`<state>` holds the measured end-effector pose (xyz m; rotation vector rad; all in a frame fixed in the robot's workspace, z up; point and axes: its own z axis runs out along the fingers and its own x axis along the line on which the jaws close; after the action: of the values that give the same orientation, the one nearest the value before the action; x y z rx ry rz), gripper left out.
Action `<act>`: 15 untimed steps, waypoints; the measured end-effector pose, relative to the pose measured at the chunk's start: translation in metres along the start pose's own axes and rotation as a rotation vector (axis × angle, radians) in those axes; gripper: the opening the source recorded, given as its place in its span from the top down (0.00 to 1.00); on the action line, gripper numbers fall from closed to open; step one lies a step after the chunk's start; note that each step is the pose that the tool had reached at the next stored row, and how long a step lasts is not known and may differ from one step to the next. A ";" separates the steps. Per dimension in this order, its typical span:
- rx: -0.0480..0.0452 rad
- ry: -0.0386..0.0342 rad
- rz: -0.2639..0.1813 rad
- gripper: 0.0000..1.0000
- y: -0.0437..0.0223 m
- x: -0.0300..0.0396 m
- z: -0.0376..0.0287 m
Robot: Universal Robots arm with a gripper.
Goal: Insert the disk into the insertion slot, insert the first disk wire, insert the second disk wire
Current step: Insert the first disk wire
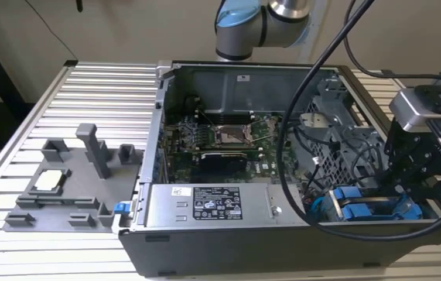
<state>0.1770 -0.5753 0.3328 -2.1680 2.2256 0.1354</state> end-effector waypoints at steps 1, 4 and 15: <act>0.0000 -0.0002 0.000 0.73 0.0001 -0.0001 -0.0013; 0.0000 0.0002 0.000 0.73 0.0005 -0.0010 -0.0121; 0.0000 0.0001 0.000 0.73 0.0022 -0.0049 -0.0535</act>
<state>0.1770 -0.5749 0.3866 -2.1681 2.2256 0.1353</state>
